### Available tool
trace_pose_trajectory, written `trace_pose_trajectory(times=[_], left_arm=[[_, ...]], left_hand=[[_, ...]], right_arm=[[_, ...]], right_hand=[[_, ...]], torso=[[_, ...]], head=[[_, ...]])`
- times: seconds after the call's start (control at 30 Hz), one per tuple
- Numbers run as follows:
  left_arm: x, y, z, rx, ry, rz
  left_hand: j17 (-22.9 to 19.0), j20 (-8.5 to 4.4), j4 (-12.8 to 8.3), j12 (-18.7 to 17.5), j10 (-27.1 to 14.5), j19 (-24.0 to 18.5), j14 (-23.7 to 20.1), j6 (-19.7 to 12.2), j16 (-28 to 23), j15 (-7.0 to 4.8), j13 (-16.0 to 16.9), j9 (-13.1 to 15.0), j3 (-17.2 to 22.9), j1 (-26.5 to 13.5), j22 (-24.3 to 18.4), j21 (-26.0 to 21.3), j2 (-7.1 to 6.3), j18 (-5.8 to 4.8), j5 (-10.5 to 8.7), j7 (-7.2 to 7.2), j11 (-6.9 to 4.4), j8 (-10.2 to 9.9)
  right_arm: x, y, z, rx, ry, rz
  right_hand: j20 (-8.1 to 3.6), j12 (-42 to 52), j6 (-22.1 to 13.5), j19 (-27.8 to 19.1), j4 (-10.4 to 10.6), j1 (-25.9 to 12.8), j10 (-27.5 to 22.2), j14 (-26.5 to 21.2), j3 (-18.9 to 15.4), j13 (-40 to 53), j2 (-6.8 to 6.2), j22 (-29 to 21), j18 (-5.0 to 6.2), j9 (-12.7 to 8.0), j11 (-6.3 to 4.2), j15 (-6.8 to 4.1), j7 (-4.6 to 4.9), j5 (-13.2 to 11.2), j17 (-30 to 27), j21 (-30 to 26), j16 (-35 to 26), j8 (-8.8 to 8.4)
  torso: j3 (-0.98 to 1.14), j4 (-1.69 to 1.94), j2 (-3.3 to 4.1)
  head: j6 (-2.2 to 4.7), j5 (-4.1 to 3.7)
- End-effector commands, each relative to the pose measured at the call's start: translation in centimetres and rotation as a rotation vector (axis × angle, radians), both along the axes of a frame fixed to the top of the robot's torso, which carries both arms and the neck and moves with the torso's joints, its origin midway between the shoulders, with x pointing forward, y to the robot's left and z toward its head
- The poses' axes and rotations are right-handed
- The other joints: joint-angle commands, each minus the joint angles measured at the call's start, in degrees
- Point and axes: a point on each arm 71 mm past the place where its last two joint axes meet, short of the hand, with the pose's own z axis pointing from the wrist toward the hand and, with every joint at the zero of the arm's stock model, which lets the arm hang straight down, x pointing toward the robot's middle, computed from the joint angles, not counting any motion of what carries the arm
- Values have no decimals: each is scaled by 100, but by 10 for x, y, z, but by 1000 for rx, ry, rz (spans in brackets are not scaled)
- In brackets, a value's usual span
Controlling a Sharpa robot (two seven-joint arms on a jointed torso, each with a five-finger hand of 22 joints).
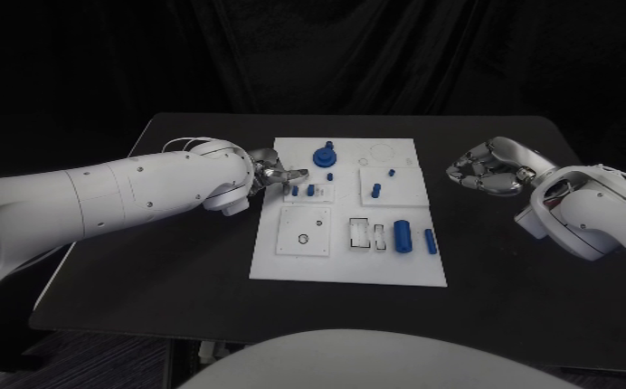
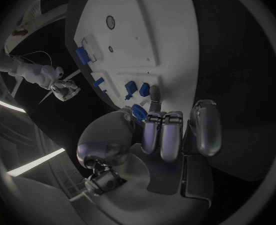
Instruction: Assemble the parts on the task board
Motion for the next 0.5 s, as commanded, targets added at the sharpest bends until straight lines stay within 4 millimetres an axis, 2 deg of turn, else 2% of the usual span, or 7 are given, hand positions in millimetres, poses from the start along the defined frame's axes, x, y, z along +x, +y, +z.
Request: trace_pose_trajectory(times=[0.03,0.23,0.3,0.33,0.4,0.43,0.5], left_arm=[[3,-3,11,-71,-164,-19],[2,0,28,-82,-384,-103],[2,1,34,-91,-426,-122],[3,1,39,-99,-456,-140],[5,0,47,-108,-485,-177],[7,-1,53,-110,-491,-203],[9,-4,60,-114,-476,-251]], left_hand=[[1509,-14,-15,20,596,76,585,9,-6,7,1509,182,-74,185,662,64,42,15,98,-56,7,152],[1509,-66,-142,20,596,137,585,-199,-6,-37,1509,715,-231,1228,764,142,-238,-10,435,-111,-38,521],[1509,-37,-181,20,596,49,585,-417,-6,10,1509,711,-229,1496,703,35,-260,14,533,-49,13,426],[1509,16,-238,20,596,-78,585,-751,-6,85,1509,607,-224,1751,617,-112,-299,48,707,64,100,194],[1343,134,-244,0,579,-315,494,-946,-114,224,1497,419,-246,2020,492,-361,-303,98,736,200,246,-52],[799,288,-243,-565,17,-963,35,-1207,-487,436,1212,224,-253,2323,194,-974,-272,210,722,384,437,-311],[561,399,-220,-1138,-716,-1410,-313,-1340,-635,584,971,67,-281,2492,93,-1317,-263,255,589,512,581,-462]], right_arm=[[-1,-1,-1,-6,4,-5],[-1,-1,-1,-5,0,-7],[-1,-1,-1,-5,0,-8],[-1,-1,-1,-5,-1,-8],[-1,-1,-1,-5,-1,-9],[0,-1,-1,-5,-1,-10],[0,-1,-1,-6,-1,-10]], right_hand=[[1,-25,-32,-28,-9,-81,-25,113,34,-5,2,98,31,9,10,28,1,19,0,-22,-19,-21],[2,-25,-32,-27,-1,-93,-24,112,38,-5,6,100,30,10,12,30,3,26,-2,-21,-21,-23],[2,-25,-32,-27,-1,-93,-24,112,38,-5,6,100,30,10,12,30,3,26,-2,-21,-21,-23],[3,-27,-31,-28,1,-98,-26,113,38,-8,5,99,31,11,12,30,3,28,-2,-24,-21,-23],[3,-26,-30,-27,4,-103,-25,114,38,-7,3,100,31,11,12,30,3,29,1,-24,-18,-23],[3,-26,-30,-27,4,-103,-25,114,38,-7,3,100,31,11,12,30,3,29,1,-24,-18,-23],[3,-26,-30,-27,4,-103,-25,114,38,-7,3,100,31,11,12,30,3,29,1,-24,-18,-23]], torso=[[3,1,0],[-2,-6,1],[-3,-5,2],[-4,-5,3],[-5,-4,4],[-5,-5,4],[-2,-8,3]], head=[[1,-4],[1,-20],[1,-27],[1,-31],[1,-38],[1,-46],[1,-50]])
